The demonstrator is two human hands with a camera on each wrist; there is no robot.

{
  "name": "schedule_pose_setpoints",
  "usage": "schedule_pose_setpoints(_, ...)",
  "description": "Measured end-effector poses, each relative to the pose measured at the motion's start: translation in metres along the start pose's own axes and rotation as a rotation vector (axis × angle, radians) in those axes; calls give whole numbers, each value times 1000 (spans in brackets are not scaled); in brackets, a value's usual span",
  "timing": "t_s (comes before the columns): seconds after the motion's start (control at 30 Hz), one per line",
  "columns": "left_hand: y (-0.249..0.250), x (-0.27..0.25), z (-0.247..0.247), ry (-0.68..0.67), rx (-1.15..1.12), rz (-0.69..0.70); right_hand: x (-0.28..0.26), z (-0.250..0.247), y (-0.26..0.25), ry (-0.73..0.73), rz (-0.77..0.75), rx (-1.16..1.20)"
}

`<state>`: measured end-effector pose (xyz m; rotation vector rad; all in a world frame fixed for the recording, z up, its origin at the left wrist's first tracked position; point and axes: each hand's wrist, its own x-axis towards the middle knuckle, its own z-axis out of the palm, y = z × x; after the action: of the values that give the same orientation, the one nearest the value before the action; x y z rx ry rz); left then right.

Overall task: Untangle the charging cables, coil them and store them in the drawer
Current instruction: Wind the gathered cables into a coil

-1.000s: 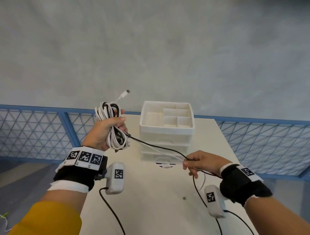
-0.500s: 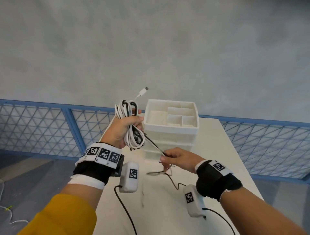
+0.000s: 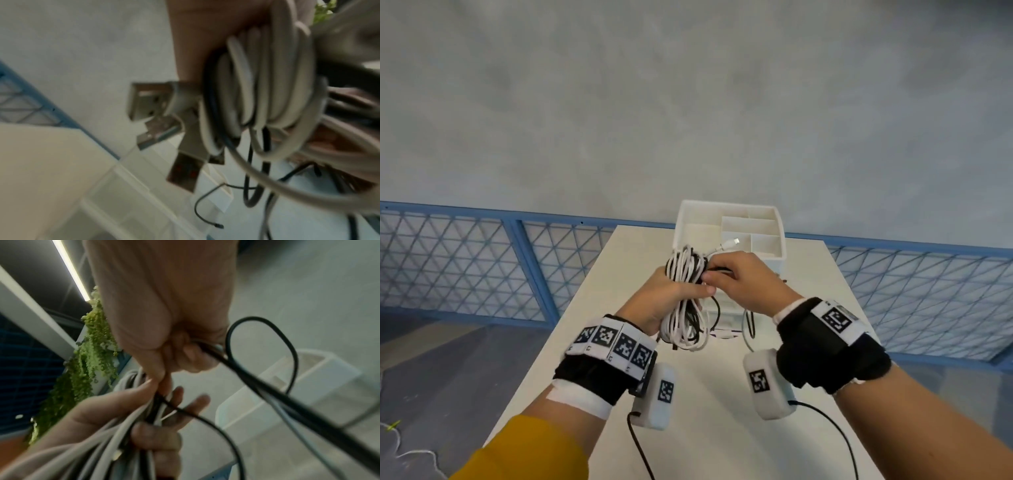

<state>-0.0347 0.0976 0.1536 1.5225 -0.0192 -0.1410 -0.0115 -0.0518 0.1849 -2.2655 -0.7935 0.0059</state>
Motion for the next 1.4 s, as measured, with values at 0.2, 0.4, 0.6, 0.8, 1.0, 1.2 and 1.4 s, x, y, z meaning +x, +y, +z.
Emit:
schedule_pose_setpoints(0.2, 9, 0, -2, -36, 63, 10, -4, -6, -3, 65, 12, 82)
schedule_pose_setpoints(0.4, 22, 6, -20, 112, -177, 47, -23, -32, 30, -283, 217, 149)
schedule_pose_setpoints(0.6, 21, 9, -23, 162, -474, 100, -37, -7, 65, -90, 250, -119)
schedule_pose_setpoints(0.8, 36, 7, -44, 182, -475, 130, -76, 7, 104, -24, 401, 458)
schedule_pose_setpoints(1.0, 29, 10, -38, 186, -500, 109, -80, 20, 134, 253, 531, 538)
schedule_pose_setpoints(1.2, 27, 9, -27, 173, -478, 157, -71, 22, 143, -75, 846, 255)
schedule_pose_setpoints(1.4, 27, 10, -25, 118, -349, 133, -39, 13, 108, 137, 482, -10)
